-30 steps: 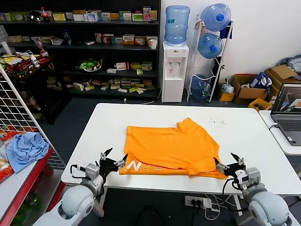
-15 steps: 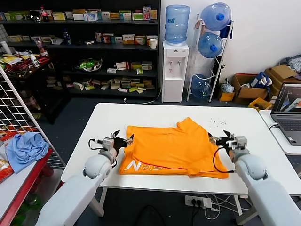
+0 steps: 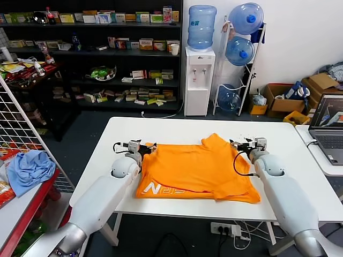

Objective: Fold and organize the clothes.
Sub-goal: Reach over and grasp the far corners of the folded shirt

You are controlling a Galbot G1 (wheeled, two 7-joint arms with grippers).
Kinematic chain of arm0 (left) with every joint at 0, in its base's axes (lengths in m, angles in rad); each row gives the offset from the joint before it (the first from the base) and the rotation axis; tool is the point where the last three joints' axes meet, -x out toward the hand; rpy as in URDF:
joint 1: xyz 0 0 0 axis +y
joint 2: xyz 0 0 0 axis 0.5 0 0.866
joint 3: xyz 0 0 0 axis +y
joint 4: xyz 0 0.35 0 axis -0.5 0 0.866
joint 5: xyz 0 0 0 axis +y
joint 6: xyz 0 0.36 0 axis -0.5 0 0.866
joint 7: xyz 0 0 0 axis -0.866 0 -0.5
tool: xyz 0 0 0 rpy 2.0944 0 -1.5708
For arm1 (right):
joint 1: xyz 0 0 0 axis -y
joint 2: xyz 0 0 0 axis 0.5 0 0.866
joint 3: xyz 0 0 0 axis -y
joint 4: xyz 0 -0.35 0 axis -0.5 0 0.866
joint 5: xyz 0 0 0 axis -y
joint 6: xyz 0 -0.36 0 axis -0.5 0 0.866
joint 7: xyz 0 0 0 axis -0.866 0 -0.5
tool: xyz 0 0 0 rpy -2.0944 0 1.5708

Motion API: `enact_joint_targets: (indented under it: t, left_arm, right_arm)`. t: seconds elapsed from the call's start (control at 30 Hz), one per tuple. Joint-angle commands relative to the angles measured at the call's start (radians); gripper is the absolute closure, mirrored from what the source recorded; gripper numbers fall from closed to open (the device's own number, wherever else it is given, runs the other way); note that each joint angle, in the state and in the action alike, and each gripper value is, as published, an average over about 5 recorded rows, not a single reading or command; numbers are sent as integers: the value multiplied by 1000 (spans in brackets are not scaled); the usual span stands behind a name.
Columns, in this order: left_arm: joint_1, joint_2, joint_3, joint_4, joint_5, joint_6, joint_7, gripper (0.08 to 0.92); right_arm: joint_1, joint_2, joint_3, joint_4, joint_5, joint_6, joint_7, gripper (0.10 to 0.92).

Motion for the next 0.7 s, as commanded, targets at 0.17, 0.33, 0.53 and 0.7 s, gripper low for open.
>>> enact_joint_targets:
  t: [0.17,0.33,0.53,0.7]
  left_arm:
    - [-73,-89,-17,265,49,-4,16,177]
    - [-63,-80,-17,247,47,-4,25,191]
    - [-41,-56,-9,172,19,-1,24,336]
    - [-3,-28,-2,94,7,-7,23,475]
  right_arm:
    - [122,109,-16,-261,-105,44,-87,261]
    - [117,115,-13,-262,-127,24,-70,406]
    - [109,119,-6,-253,-163,20,-69,579]
    - [85,114,-5,-206,-136,30,-53,718]
